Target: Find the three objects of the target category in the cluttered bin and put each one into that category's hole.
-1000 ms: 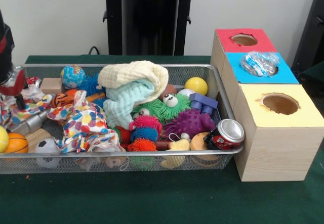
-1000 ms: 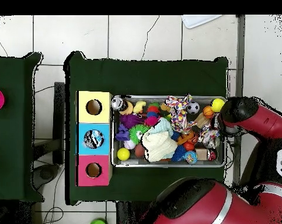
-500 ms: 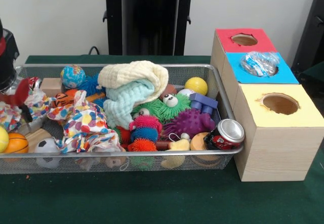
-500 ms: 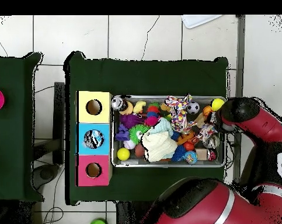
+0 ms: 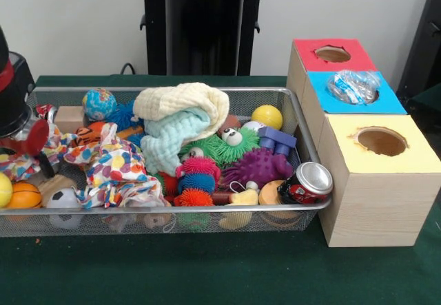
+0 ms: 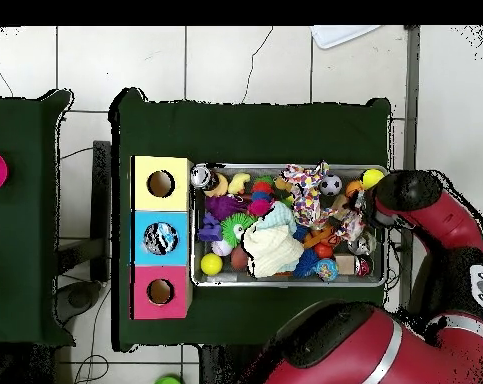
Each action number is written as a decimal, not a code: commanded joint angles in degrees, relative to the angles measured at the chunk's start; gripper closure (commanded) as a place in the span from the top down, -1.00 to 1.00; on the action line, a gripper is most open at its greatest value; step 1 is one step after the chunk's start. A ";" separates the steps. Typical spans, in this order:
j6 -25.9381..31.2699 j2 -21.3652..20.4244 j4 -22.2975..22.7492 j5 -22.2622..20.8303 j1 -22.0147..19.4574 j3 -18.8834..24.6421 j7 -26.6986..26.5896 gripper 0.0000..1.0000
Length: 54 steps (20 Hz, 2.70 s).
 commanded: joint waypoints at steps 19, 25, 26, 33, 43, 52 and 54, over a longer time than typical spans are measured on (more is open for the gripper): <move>-5.72 3.52 12.55 8.60 -1.53 14.39 10.32 -1.00; -6.13 2.13 15.07 11.45 -1.17 15.39 11.57 -1.00; -6.52 1.90 15.81 11.81 -1.19 15.72 11.22 -1.00; -10.52 1.03 19.25 14.61 -0.96 16.82 12.25 -1.00; -12.31 -0.07 21.54 15.60 0.40 16.63 13.16 -1.00; -12.14 -3.93 26.83 19.90 2.81 15.85 17.21 -1.00; -10.84 -4.94 27.65 20.48 3.66 15.22 18.00 -1.00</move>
